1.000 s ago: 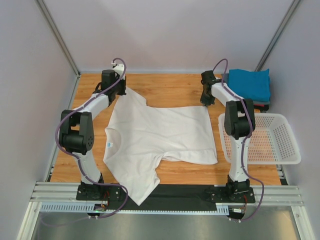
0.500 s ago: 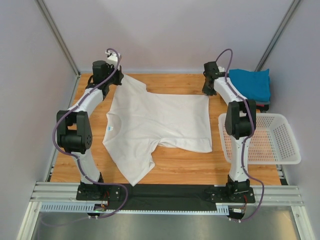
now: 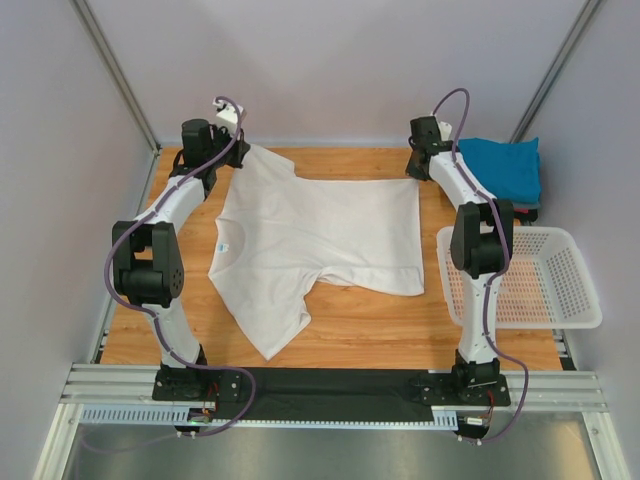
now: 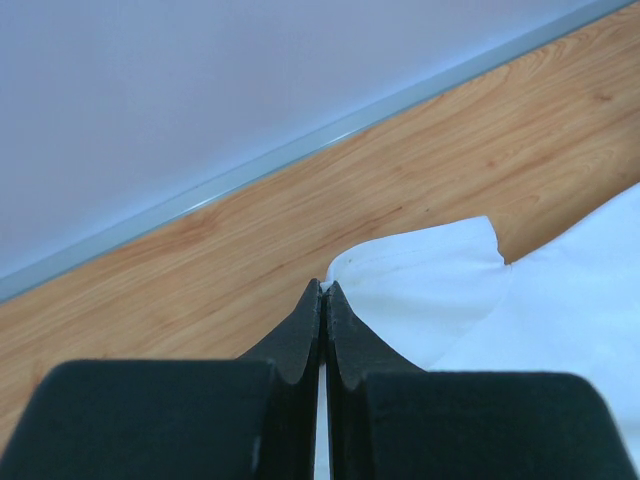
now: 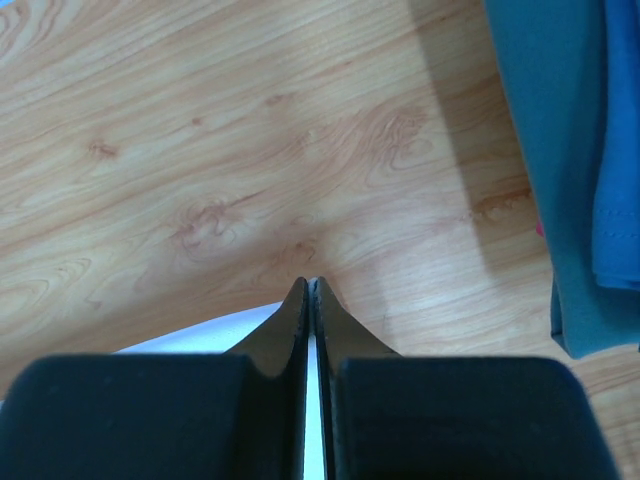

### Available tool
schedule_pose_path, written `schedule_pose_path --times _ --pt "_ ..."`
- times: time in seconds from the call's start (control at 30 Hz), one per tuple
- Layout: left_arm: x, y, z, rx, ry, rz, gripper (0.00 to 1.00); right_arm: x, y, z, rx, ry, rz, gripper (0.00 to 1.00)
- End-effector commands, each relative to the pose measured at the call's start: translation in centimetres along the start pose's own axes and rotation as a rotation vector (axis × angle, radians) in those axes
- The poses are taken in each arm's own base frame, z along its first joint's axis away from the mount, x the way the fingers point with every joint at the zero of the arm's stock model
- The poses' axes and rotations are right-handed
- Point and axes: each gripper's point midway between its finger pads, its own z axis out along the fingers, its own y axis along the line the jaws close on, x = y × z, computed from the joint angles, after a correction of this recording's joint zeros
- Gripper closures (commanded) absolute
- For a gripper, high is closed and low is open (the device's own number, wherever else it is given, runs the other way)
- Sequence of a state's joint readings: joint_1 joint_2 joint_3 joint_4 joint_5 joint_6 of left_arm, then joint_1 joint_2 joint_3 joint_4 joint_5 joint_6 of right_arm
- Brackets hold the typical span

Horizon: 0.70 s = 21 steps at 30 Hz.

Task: Fold and stack the t-shirts
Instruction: Flatten the tshirt out

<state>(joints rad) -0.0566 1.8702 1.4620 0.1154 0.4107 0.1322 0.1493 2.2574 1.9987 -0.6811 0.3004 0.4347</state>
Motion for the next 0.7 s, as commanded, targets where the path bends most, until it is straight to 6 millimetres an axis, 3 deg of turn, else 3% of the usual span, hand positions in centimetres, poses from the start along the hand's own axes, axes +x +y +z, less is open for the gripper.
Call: schedule_pose_path --times 0.0,0.17,0.37,0.67 --pt "-4.1 0.4 -0.7 0.010 -0.100 0.102 1.00 -5.0 0.4 -1.2 -0.011 -0.150 0.021 0.99" --pt "-4.5 0.7 -0.4 0.002 -0.114 0.101 1.00 -6.2 1.1 -1.3 -0.047 -0.186 0.002 0.99" --pt "-4.2 0.2 -0.9 0.022 -0.101 0.117 1.00 -6.0 1.1 -1.0 -0.041 -0.177 -0.024 1.00" --pt "-3.1 -1.3 -2.2 0.061 -0.088 0.104 1.00 -6.3 1.0 -2.2 -0.066 -0.193 -0.036 1.00"
